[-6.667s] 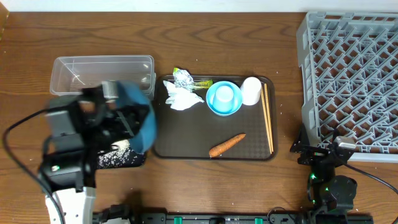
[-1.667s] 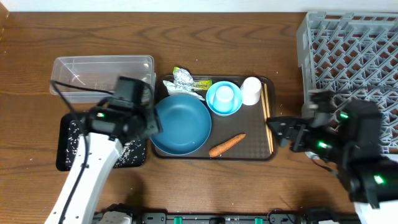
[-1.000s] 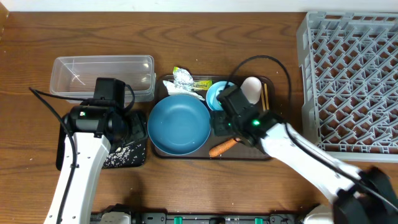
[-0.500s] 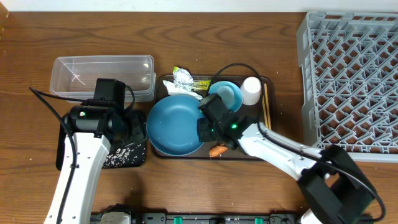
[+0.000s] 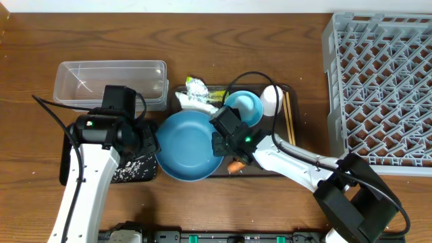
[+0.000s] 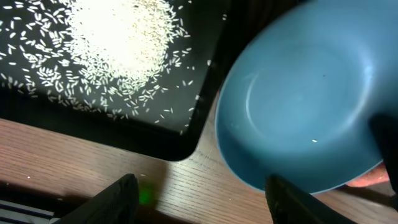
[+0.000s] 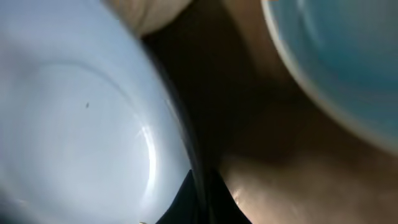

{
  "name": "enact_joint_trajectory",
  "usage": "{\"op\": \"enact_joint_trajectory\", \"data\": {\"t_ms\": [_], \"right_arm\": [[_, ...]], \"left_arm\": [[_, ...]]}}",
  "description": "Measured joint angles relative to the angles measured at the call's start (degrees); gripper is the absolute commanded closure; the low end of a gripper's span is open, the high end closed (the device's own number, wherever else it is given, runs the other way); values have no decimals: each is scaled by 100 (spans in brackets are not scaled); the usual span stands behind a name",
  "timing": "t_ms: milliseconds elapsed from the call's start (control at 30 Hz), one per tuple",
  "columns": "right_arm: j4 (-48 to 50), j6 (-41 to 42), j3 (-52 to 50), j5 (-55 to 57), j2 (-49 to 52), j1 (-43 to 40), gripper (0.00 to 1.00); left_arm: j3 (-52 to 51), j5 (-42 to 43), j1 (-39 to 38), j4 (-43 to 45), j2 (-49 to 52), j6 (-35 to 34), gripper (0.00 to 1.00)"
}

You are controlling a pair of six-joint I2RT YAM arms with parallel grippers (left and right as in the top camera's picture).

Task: Sort waste into correct bins and load items into the dishwasher rack
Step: 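Reach the right gripper to the blue bowl rim and grasp it, then lift the blue bowl with the right gripper toward the dish rack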

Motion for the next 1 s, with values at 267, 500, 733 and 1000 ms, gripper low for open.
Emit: {"op": "enact_joint_trajectory", "data": {"t_ms": [267, 500, 733, 1000], "right_arm": [[-37, -37, -2, 61, -166, 11, 99], [-50, -240, -4, 621, -1239, -103, 99], [-157, -1167, -2, 1156, -2787, -533, 99], [-328, -3147, -4, 2387, -4647, -1700, 99]], "left_arm": [[0, 0, 0, -7, 0, 0, 32], [0, 0, 0, -42, 0, 0, 32], [0, 0, 2, -52, 0, 0, 32], [0, 0, 2, -55, 0, 24, 25]]}}
